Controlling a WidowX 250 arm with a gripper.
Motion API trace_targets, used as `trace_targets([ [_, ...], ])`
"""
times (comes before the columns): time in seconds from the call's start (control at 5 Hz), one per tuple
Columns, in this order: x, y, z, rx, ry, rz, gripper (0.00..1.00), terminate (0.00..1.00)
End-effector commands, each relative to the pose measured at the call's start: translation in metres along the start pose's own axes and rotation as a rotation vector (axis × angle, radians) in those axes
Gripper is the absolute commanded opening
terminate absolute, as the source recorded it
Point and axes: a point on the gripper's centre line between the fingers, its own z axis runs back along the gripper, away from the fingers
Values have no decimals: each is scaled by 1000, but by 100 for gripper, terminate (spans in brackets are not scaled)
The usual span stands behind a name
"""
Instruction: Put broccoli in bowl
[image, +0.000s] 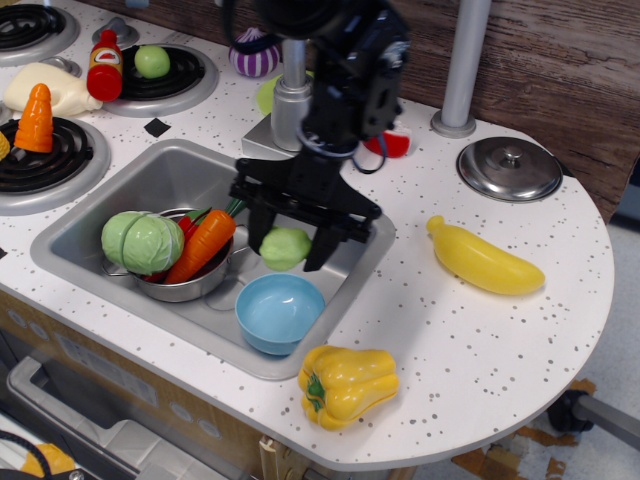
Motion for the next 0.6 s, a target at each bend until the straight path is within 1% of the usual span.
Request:
trace_targets([
  [0.0, 7, 7, 8, -32, -72, -20, 100, 0],
  [0.2, 7, 7, 8, -32, -72, -20, 100, 0],
  [0.4, 7, 7, 8, -32, -72, -20, 100, 100],
])
